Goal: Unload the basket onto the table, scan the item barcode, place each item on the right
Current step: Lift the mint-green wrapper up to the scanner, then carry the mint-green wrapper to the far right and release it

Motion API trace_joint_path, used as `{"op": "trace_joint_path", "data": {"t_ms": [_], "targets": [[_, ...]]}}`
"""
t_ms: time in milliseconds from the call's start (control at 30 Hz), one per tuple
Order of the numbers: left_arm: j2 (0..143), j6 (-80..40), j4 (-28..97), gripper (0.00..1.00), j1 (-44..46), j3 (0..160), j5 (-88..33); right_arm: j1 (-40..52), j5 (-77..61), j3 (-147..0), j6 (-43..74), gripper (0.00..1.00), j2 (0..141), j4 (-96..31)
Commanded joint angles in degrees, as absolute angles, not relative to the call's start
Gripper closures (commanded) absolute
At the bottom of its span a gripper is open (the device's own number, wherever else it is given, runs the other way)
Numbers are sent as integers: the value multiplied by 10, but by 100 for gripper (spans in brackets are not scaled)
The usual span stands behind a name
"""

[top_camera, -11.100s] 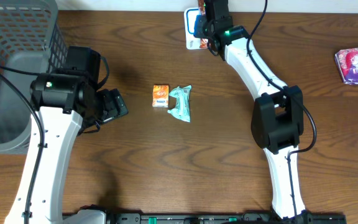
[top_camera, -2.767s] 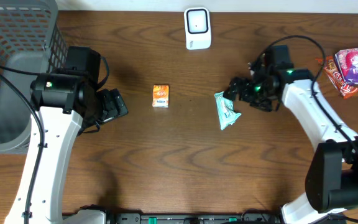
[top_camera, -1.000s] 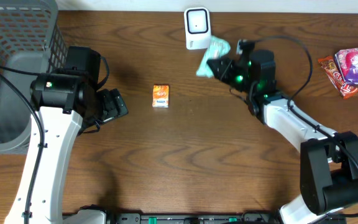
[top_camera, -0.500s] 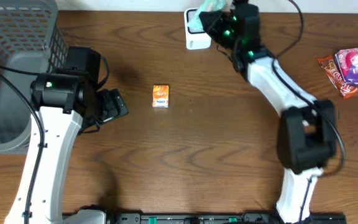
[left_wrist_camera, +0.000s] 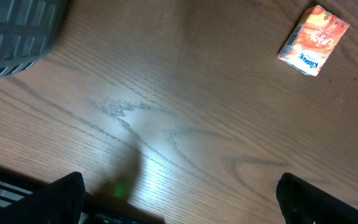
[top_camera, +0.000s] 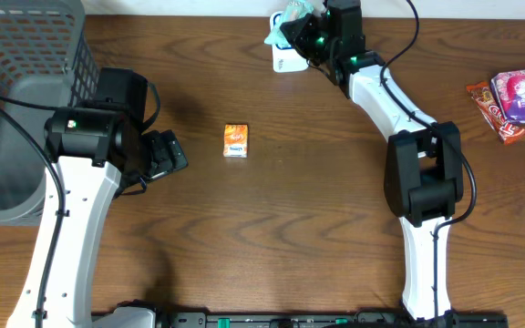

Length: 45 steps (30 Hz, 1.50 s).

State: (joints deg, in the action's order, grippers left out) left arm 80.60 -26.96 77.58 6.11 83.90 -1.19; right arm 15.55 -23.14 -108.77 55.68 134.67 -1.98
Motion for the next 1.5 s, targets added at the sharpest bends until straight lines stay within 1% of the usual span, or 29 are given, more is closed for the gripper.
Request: {"op": "trace_joint_path", "data": {"t_ms": [0,200,300,400,433,533,600,667,900,1067,1333,1433,1467], "targets": [[809,-268,777,2,59,841,-9,133,-233,-1103,475,99,1320,-70],[809,-268,777,2,59,841,-9,61,-175,-1103,330,99,1242,-228],[809,-268,777,2,59,841,-9,11,-157,-1103,222,99,1202,-332],[809,-268,777,2,59,841,-9,-39,-142,-1103,81,99,1178,-434],[809,-268,777,2,59,841,-9,-55,-120,-1103,58,99,1174,-465],[809,-268,777,2,59,841,-9,-107,5,-1102,59,99,1172,-557],[809,-268,777,2,59,841,-9,-139,73,-1098,96,99,1173,-590],[809,-268,777,2,59,841,-9,-171,96,-1092,134,99,1173,-605],[809,-268,777,2,59,841,-9,-277,84,-1068,264,99,1173,-583],[809,-268,777,2,59,841,-9,-319,55,-1030,266,99,1173,-514],[809,-268,777,2,59,841,-9,-353,13,-942,272,99,1173,-370],[809,-268,777,3,59,841,-9,-361,17,-924,289,99,1173,-350],[809,-268,777,2,59,841,-9,-367,18,-920,294,96,1173,-340]]}}
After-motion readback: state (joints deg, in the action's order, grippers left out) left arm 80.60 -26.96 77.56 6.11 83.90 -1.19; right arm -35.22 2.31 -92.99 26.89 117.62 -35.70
